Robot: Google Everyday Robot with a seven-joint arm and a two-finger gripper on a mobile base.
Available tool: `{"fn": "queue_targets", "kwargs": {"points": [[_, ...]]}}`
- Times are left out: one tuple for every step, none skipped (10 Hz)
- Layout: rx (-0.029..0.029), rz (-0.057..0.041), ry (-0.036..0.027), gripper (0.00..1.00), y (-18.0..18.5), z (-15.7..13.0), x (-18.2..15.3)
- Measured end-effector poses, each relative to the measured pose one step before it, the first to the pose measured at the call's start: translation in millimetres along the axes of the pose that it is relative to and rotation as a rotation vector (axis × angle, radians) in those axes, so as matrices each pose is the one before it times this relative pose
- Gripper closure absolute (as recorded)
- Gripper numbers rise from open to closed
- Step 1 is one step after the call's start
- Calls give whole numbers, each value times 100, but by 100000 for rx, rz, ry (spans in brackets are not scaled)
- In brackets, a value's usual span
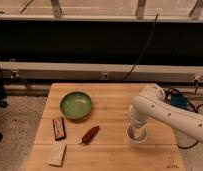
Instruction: Pick up the ceramic cup
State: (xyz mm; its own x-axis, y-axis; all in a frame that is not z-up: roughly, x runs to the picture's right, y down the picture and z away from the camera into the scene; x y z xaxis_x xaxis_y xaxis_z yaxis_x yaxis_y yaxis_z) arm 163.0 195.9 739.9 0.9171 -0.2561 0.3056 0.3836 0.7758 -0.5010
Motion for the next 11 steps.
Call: {"fn": "queue_targets", "kwargs": {"points": [[129, -216, -22, 31, -18, -42, 63], [79, -192, -60, 40, 7, -57, 64], [89, -137, 0, 51, -4, -60, 59], [107, -140, 3, 60, -33, -69, 37], [94, -131, 42, 62, -20, -48, 47], [63, -212, 41, 64, 2, -1, 40], [306, -580, 212, 73, -61, -297, -11], [355, -480, -9, 83, -120, -389, -65], [-88, -395, 97, 90, 27, -196, 10], [195, -578, -31, 95, -66, -166, -124], [123, -275, -54, 95, -25, -76, -88]]}}
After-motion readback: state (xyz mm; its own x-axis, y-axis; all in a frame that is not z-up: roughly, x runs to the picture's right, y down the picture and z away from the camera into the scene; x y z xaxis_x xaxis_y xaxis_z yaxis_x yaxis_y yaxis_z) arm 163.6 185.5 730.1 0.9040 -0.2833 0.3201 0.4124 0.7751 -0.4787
